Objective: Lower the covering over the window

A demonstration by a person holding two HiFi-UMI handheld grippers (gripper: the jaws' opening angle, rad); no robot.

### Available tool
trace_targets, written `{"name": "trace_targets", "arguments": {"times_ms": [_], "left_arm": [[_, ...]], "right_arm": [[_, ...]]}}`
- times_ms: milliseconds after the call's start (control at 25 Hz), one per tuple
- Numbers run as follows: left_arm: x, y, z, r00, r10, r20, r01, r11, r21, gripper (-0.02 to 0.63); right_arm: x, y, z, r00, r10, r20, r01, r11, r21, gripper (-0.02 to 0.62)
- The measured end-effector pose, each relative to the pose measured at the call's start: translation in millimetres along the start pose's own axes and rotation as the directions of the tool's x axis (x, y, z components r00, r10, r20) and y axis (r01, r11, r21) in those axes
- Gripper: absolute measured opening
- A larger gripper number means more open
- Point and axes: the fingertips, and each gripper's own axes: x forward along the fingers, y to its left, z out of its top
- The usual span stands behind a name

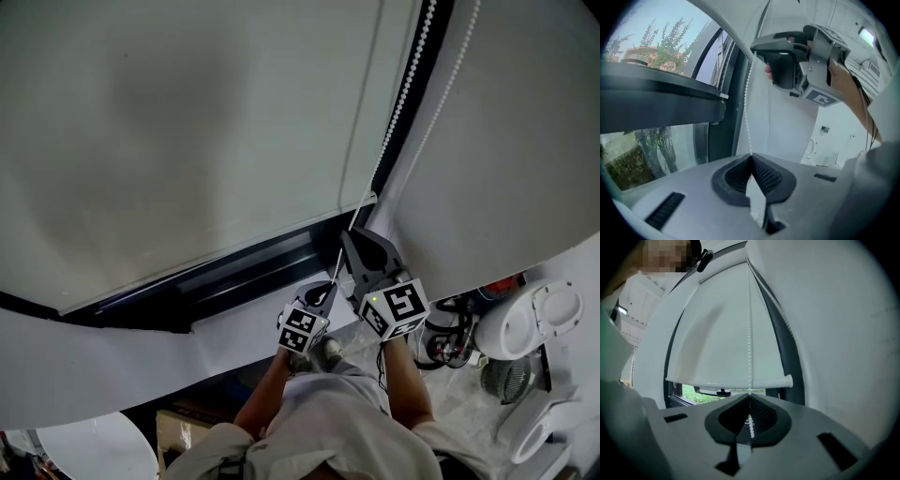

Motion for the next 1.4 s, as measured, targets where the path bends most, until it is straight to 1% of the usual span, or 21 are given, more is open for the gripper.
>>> {"name": "trace_targets", "arguments": {"times_ms": [120, 320, 760, 920, 1120, 1200, 1280, 1400], "left_arm": [[-3, 2, -4, 1.0, 0.003, 0.004, -0.002, 1.0, -0.017, 0.014], [-6, 6, -10, 1.0, 0.007, 0.005, -0.007, 1.0, -0.021, 0.014], [-7, 6, -10, 1.0, 0.007, 0.004, -0.007, 1.0, -0.026, 0.014], [-9, 8, -7, 1.0, 0.013, 0.005, -0.013, 1.0, -0.026, 0.014], [-12, 11, -7, 1.0, 0.023, 0.01, -0.023, 0.999, -0.03, 0.014], [-13, 11, -6, 1.0, 0.028, 0.015, -0.027, 0.999, -0.029, 0.014], [-15, 10, -4, 0.999, 0.031, 0.021, -0.031, 0.999, -0.027, 0.014], [-17, 11, -4, 0.999, 0.037, 0.034, -0.036, 0.999, -0.023, 0.014]], "right_arm": [[3, 1, -21, 0.999, -0.007, -0.037, 0.008, 1.0, 0.014, -0.005], [7, 0, -61, 0.994, -0.01, -0.106, 0.015, 0.999, 0.048, -0.005], [14, -4, -123, 0.974, -0.009, -0.228, 0.031, 0.995, 0.092, -0.005], [17, -5, -137, 0.966, -0.004, -0.26, 0.031, 0.995, 0.1, -0.005], [21, -8, -143, 0.965, -0.005, -0.261, 0.033, 0.994, 0.103, -0.003], [21, -9, -146, 0.961, -0.003, -0.275, 0.032, 0.994, 0.102, -0.003], [19, -9, -155, 0.955, -0.002, -0.297, 0.033, 0.995, 0.099, -0.003], [16, -7, -159, 0.956, -0.019, -0.293, 0.043, 0.996, 0.076, -0.002]]}}
